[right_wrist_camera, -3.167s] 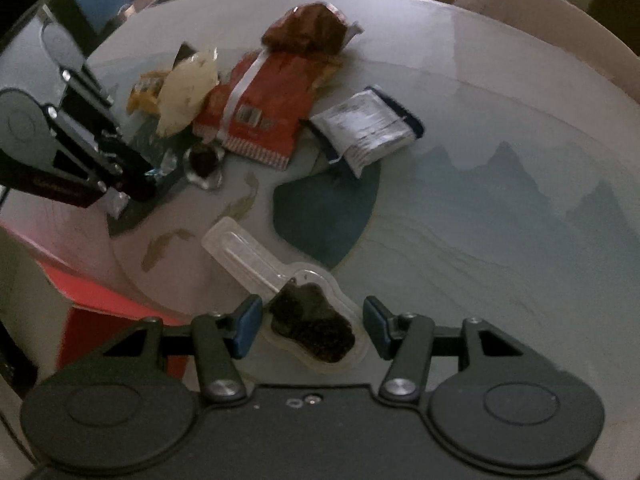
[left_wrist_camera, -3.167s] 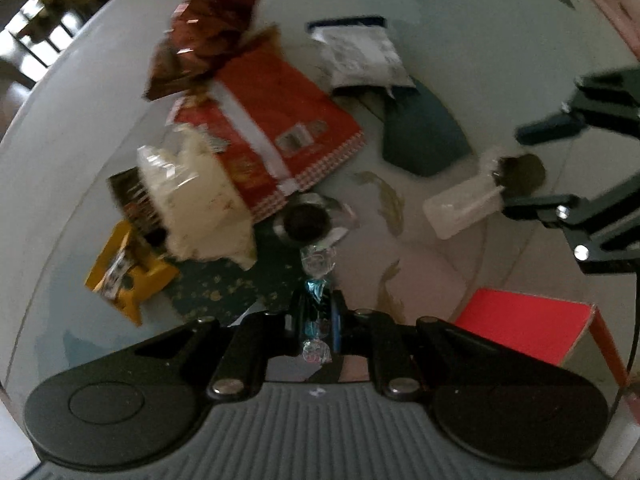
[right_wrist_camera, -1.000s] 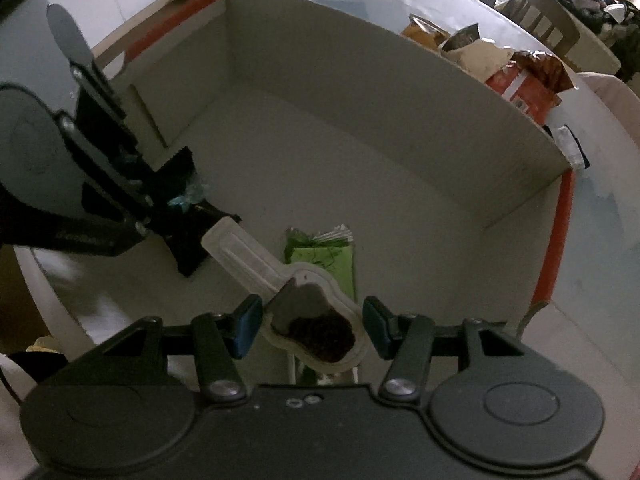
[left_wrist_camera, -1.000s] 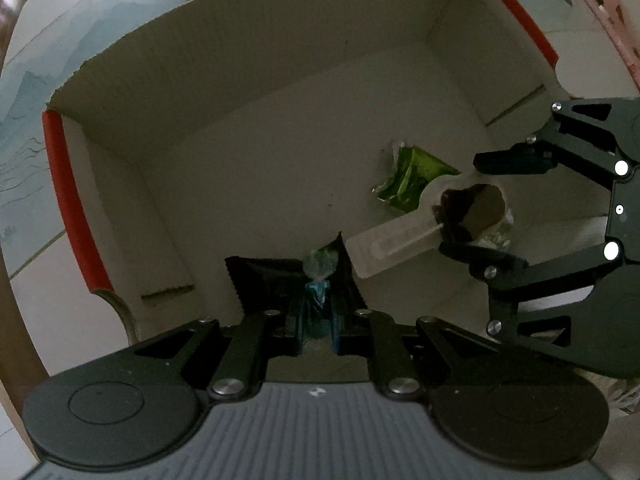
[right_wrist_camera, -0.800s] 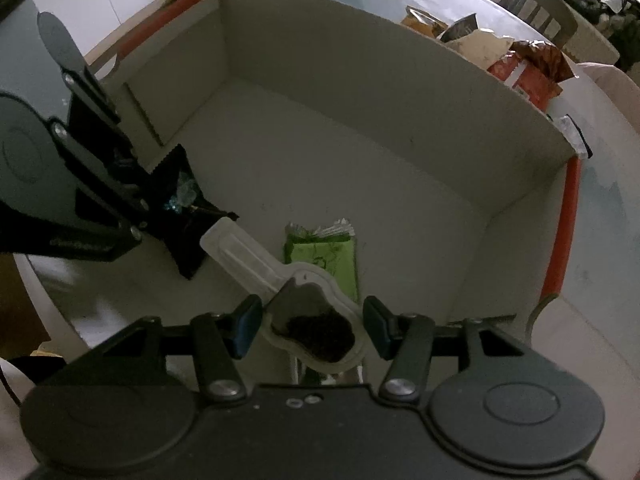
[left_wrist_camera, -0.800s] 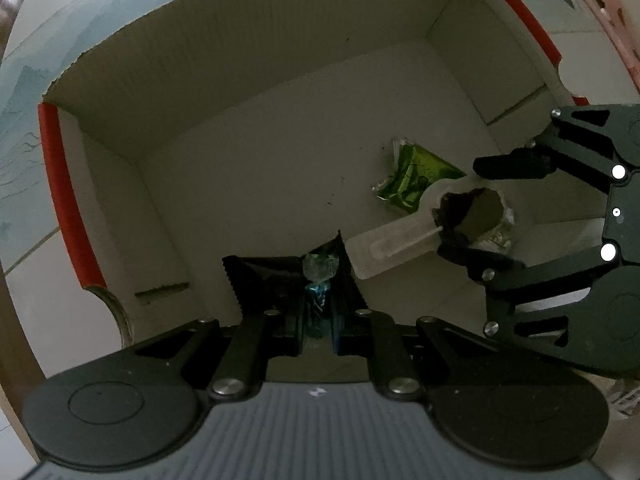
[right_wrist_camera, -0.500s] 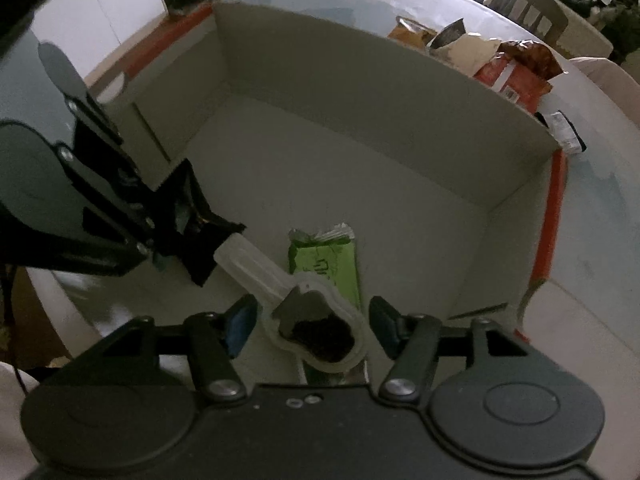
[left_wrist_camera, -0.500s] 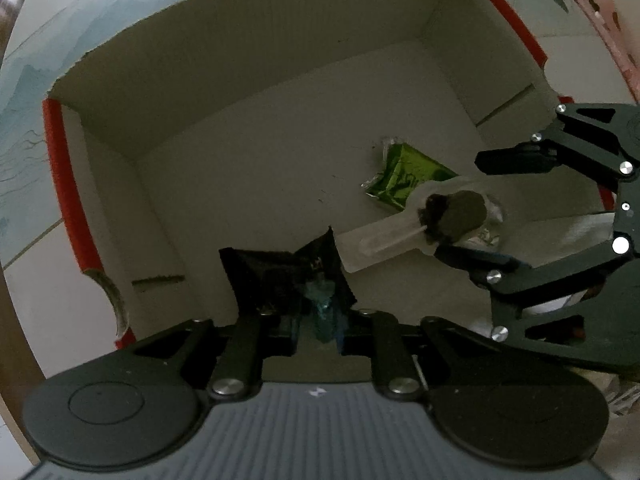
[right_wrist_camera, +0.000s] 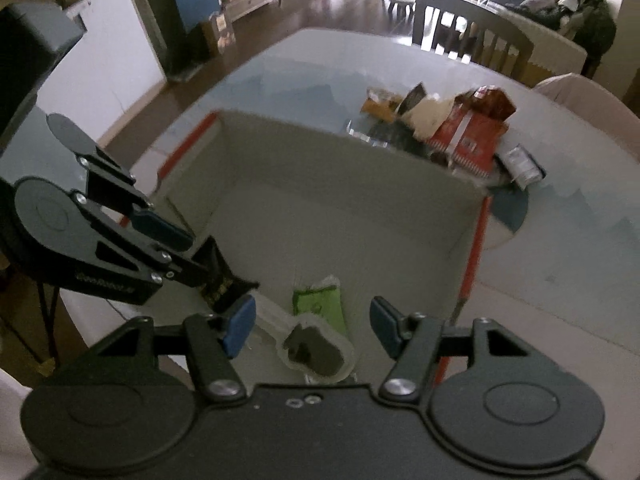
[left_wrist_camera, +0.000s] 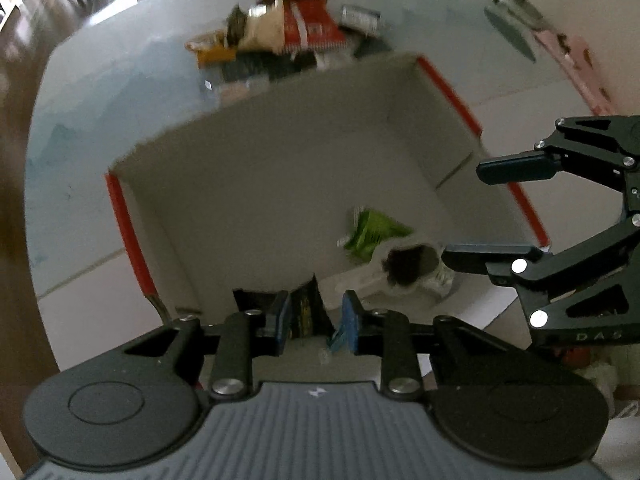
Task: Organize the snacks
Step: 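Lift both grippers out of the box, then grasp the white printed sachet with right gripper while left gripper grasps dark packet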
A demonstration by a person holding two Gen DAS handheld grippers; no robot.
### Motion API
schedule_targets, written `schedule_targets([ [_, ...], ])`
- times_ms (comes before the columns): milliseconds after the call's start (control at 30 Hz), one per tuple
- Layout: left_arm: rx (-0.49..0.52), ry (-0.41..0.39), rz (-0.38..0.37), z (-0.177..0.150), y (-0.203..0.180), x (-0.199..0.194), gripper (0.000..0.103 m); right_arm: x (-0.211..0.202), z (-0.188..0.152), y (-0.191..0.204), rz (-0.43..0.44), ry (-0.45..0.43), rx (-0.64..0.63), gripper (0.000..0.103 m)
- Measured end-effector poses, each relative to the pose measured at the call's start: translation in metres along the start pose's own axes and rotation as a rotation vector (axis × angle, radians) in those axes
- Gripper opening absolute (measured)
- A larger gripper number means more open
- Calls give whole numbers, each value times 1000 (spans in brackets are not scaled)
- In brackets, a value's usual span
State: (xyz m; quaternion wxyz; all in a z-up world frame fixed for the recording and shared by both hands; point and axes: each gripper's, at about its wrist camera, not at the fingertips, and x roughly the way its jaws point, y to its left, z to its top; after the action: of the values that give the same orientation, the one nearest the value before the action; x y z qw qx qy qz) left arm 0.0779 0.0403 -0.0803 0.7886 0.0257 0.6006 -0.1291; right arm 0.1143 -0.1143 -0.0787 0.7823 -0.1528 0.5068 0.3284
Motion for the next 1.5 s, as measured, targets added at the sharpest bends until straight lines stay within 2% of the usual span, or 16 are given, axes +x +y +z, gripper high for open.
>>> schedule_targets([
  [100,5,-42,4,8,-3,-12,28,-14,5,-6,-12,-36,17,66],
  [267,17,-108,20,25,-8,-29,44,-32,17,-25,-30,-86,66,69],
  [400,9,-146,34,47,-8,-39,45,-47,27,-44,-61,-133,91,80],
  [533,7,-180,49,73,-9,-47,46,-55,38,-68,-90,-162,111,81],
  [567,5,-189,49,79,-9,-49,49,-57,40,-74,-96,-166,118,81],
  [633,-4,-211,53,90,-10,-51,70,-58,45,-88,-109,-169,137,84],
  [700,-6,-230,62,101,-10,-50,72,-58,50,-101,-122,-176,161,91],
  [767,-3,-231,69,114,-12,-47,72,-57,56,-114,-131,-185,180,93],
  [900,-35,-207,72,143,-11,-33,72,-48,70,-142,-154,-188,237,102],
  [1067,-72,-156,83,178,-10,-11,73,-27,85,-180,-157,-169,337,102],
  [1300,-217,-41,107,227,3,40,73,12,107,-235,-148,-104,481,102],
  [1500,-345,65,114,254,19,87,73,68,119,-274,-158,-31,620,102],
])
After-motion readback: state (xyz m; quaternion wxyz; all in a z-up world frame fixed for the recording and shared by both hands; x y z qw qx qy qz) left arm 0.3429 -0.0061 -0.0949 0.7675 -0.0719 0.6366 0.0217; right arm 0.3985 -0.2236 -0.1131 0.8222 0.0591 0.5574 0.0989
